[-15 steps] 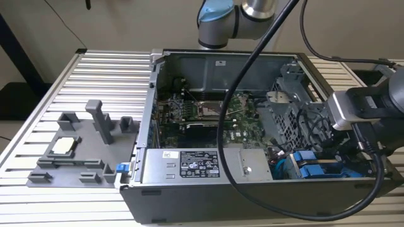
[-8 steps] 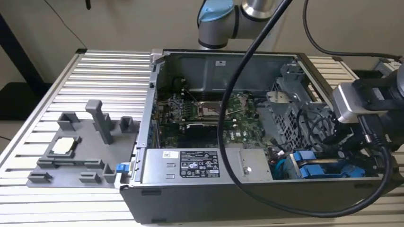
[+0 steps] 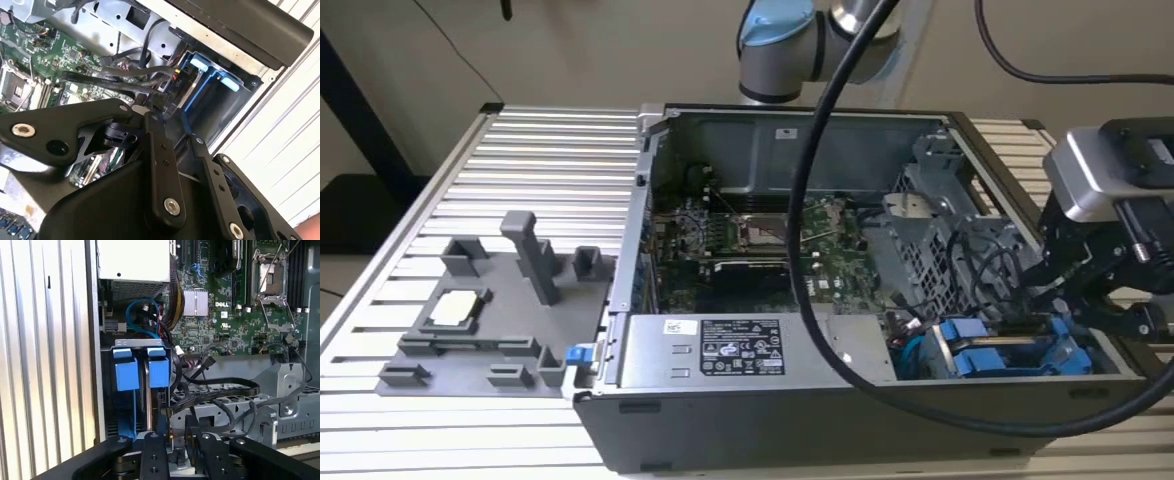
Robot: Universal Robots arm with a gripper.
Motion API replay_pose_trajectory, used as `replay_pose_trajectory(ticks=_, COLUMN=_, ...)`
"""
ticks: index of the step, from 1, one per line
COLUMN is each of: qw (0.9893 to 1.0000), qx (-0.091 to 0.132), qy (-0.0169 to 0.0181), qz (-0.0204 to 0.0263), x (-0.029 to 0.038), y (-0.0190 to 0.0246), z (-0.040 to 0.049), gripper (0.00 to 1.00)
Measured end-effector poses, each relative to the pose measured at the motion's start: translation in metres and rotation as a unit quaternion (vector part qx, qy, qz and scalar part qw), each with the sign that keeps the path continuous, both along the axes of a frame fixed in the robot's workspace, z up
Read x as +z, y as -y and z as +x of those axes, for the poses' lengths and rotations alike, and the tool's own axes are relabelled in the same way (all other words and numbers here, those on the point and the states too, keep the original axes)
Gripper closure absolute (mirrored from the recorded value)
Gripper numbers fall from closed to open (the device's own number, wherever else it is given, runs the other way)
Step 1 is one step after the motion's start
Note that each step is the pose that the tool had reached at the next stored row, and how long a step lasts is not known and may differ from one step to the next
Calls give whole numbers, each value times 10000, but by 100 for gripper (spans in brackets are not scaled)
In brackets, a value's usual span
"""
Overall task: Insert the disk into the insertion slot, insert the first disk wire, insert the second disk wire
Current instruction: 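Insert the second disk wire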
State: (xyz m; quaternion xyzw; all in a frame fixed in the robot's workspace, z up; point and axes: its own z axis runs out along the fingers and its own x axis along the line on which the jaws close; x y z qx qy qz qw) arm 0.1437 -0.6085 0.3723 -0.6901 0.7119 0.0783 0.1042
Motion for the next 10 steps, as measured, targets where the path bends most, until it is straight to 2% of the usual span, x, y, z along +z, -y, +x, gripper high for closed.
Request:
replay_pose_trajectory(ticks=3, qw=10000, qx=0, qy=-1, qz=-1, x=71, y=0, z=0, gripper=70)
replay_pose_trajectory(ticks=10, qw=10000, qx=0, qy=-1, qz=0, x=80, y=0, z=0, gripper=70)
